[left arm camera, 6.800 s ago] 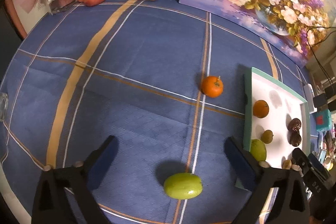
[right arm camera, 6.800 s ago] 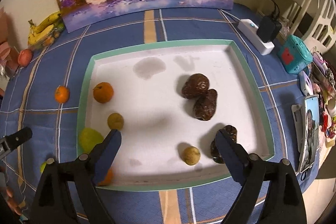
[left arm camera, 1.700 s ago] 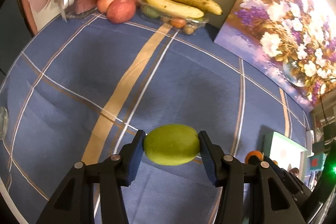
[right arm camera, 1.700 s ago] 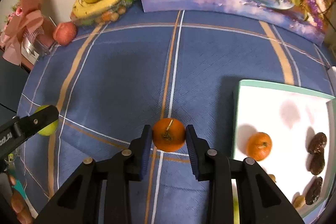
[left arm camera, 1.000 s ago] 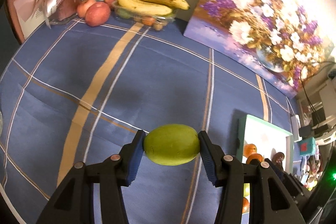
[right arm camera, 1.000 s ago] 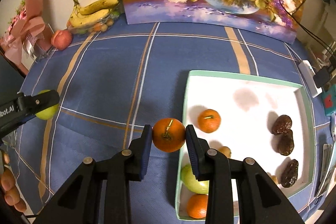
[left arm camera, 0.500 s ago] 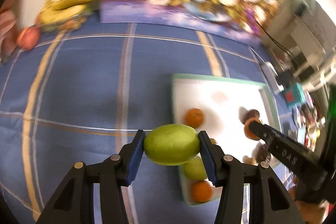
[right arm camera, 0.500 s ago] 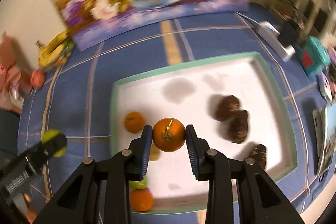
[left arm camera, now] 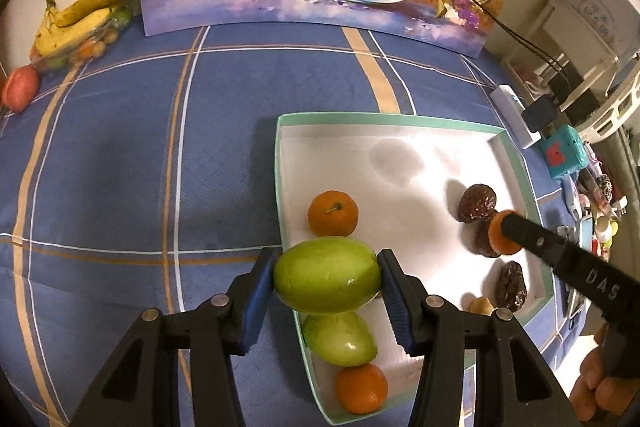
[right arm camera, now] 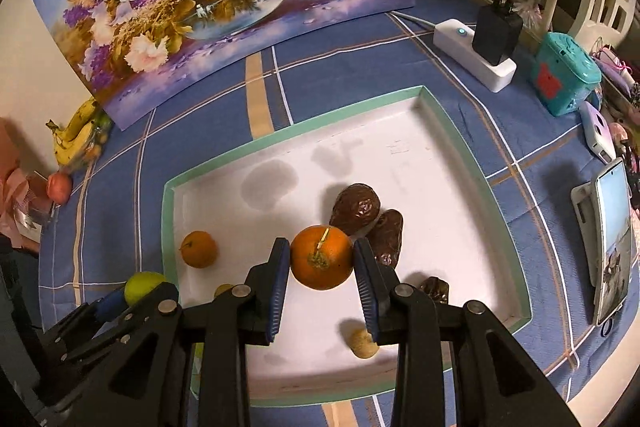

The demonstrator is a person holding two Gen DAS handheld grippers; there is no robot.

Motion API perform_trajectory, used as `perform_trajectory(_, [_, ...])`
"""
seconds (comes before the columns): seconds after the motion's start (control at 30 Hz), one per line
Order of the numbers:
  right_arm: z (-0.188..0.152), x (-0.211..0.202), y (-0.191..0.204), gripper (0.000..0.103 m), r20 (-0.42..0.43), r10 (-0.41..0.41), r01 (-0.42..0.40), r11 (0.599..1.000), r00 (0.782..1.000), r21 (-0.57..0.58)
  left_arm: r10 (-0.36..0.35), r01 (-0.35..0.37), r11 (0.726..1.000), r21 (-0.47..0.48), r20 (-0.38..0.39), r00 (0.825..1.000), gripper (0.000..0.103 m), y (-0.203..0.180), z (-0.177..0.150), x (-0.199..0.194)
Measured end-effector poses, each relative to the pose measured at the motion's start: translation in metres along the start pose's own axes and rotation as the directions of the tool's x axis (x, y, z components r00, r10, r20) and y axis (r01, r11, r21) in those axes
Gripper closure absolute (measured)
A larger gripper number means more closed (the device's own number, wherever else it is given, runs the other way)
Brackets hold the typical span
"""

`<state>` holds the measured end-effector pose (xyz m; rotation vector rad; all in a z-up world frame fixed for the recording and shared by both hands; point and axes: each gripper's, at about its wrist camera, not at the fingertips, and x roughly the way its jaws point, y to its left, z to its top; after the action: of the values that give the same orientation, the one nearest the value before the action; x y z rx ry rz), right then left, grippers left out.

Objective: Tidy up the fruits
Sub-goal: 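Carry the pear and orange into the tray with both tools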

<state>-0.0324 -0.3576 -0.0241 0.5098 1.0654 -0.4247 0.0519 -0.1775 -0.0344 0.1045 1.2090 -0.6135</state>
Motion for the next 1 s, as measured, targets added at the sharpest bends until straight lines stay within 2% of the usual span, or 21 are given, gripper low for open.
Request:
perform_trajectory(0.33, [-0.006,0.022,0.001,0.069,-0.059,-0.032,0.031,0.999,0.998,-0.014,0.029,-0.028,1.000,0.009,-0.027,0.999,0.049,-0.001,-0.004,0.016])
perform_trajectory(0.63, [-0.013,0.043,0.001,0.069,-0.114,-0.066,0.064,0.998,0.991,-0.027,0.038,-0.037,0.999,0.038,-0.020,0.999,0.049,-0.006,-0.004,0.019])
perform_trajectory(1.0, [-0.016,0.043,0.002,0.069,-0.109,-0.078,0.074,0.996,0.991,-0.040,0.044,-0.042,0.998,0.038,-0.031,0.999,0.046,-0.005,-0.006,0.031])
